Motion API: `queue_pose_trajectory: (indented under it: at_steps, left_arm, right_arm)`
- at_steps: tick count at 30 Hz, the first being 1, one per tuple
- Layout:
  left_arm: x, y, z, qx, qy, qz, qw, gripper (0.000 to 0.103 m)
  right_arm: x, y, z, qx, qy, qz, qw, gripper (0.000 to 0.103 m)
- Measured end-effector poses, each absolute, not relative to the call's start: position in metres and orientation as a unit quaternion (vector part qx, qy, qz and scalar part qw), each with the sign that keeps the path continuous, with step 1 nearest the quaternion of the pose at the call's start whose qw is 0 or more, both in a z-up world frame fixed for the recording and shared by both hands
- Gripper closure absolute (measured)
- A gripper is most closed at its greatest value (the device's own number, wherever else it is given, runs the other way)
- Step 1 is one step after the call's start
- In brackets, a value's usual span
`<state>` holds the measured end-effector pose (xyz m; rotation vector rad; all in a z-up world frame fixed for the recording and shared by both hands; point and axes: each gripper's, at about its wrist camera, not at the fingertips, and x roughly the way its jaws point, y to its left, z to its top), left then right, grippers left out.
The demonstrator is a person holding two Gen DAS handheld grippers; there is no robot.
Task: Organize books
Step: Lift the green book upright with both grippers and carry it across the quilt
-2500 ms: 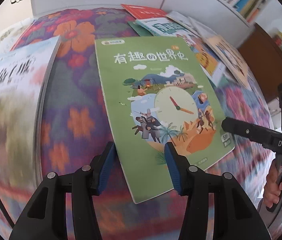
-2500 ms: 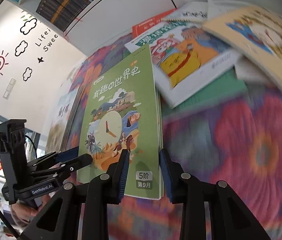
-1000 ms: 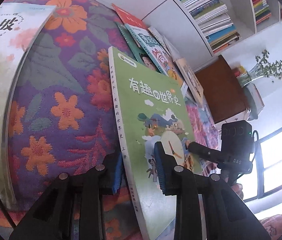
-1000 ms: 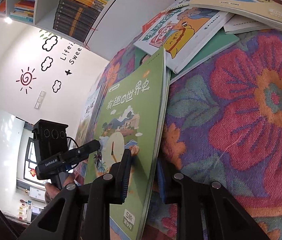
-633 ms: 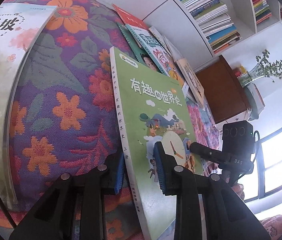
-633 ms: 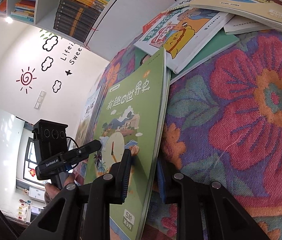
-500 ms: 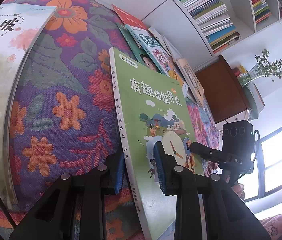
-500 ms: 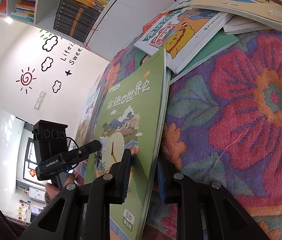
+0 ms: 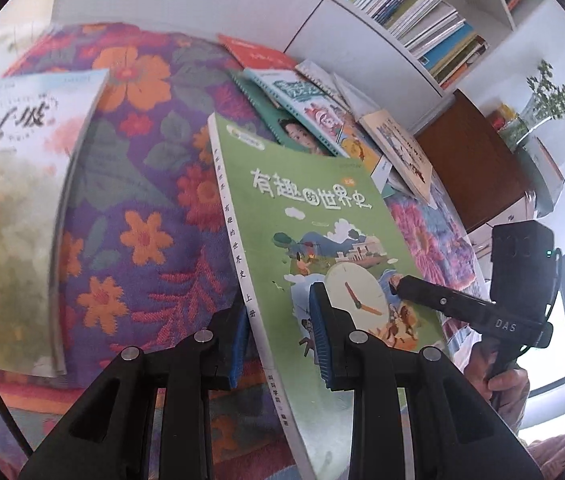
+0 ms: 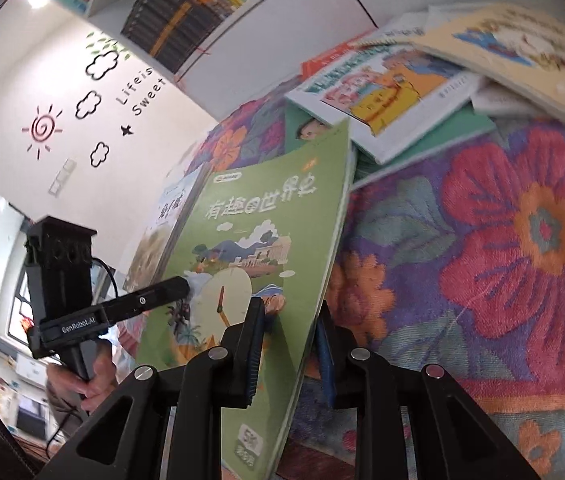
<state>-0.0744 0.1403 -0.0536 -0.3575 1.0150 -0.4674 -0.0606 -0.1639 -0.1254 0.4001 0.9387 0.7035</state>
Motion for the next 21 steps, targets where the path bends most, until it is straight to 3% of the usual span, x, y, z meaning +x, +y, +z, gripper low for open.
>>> queue_pose_trajectory:
  at_steps: [21]
  left_arm:
    - [-0.091, 0.149, -0.033, -0.145, 0.452, -0.226, 0.851, 0.076]
  right_arm:
    - [-0.079, -0.141, -0.096, 0.124, 0.406, 0.351, 0.835, 0.08]
